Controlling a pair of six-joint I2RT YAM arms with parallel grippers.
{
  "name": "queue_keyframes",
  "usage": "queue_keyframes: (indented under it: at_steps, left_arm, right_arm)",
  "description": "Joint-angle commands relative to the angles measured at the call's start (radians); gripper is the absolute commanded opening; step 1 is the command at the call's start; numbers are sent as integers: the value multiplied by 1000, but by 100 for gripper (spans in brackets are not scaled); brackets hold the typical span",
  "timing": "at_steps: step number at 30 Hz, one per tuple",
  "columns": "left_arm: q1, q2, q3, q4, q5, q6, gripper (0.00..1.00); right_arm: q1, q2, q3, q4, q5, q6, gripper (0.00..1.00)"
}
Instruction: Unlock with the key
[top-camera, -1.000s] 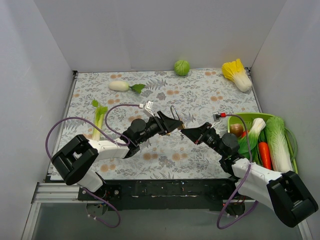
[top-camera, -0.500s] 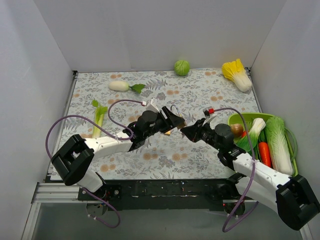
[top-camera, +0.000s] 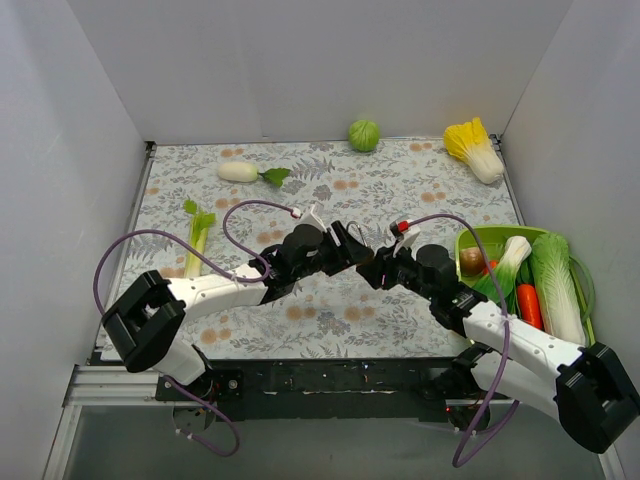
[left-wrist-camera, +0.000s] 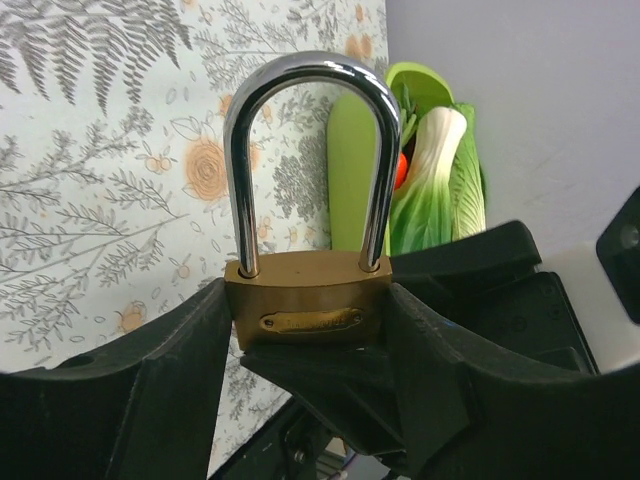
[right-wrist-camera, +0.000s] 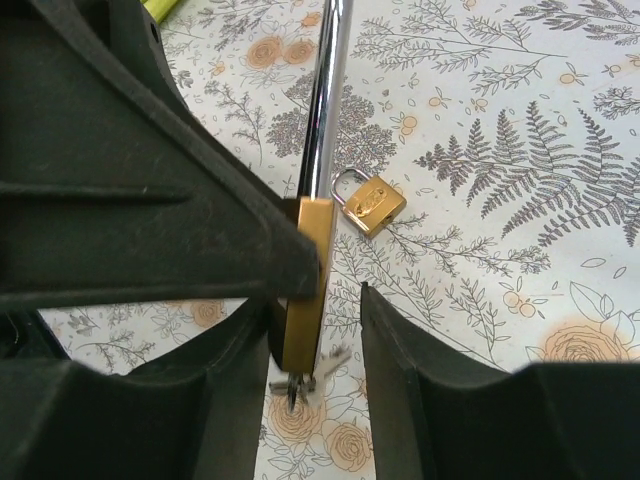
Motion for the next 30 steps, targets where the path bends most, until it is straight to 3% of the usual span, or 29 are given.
queue_keyframes:
  at_steps: [1,11,18,24,30]
  left_arm:
    - [-31,-88,68,38,63,0,0]
    - [-31,-114,77,-51,-34,14,0]
    - [-31,-131,91,-117,-104,51,0]
    - [-31,-149,93,-140,-138,69,0]
    - [-31,-152,91,-144,-141,69,0]
  right_arm:
    - [-1,-25,43,20,95,-14,48]
    - [-1,-90,44,-64,99,-33,54]
    - [-1,-160,46,-124,43,-2,64]
    - [-1,-178,49,-176,54,13,64]
    - [-1,-163,33,-124,4,36,60]
